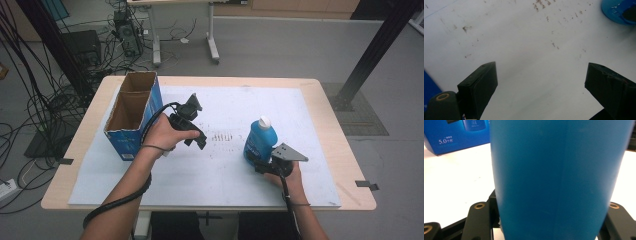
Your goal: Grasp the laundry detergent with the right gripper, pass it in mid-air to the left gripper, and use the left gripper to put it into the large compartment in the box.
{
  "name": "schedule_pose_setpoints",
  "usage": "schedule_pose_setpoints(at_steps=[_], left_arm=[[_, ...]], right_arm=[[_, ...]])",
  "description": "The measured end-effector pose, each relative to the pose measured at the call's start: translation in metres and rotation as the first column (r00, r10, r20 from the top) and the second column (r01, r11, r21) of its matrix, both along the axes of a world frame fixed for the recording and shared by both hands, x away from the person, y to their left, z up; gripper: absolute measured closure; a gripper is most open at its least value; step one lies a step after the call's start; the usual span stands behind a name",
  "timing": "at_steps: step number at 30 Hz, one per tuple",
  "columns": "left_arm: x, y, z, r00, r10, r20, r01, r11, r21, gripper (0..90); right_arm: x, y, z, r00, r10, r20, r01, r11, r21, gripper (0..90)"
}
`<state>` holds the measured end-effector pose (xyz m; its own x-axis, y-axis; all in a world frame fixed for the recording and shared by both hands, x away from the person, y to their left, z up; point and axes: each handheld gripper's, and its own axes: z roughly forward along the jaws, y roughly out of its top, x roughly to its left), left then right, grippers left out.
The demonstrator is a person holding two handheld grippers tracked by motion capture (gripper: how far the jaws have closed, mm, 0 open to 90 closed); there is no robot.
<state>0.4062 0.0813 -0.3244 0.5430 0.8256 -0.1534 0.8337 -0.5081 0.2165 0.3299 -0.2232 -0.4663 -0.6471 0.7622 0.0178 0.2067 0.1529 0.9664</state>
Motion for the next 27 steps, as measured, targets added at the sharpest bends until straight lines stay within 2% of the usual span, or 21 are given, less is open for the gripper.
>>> schedule_pose_setpoints(at_steps=[27], left_arm=[[-0.0015,-0.0026,0.0057,0.9998,-0.017,0.012,0.017,0.9998,-0.008,11.4]], right_arm=[[0.0001,-0.0001,0.0002,1.0000,0.001,-0.002,-0.001,1.000,0.002,40.3]])
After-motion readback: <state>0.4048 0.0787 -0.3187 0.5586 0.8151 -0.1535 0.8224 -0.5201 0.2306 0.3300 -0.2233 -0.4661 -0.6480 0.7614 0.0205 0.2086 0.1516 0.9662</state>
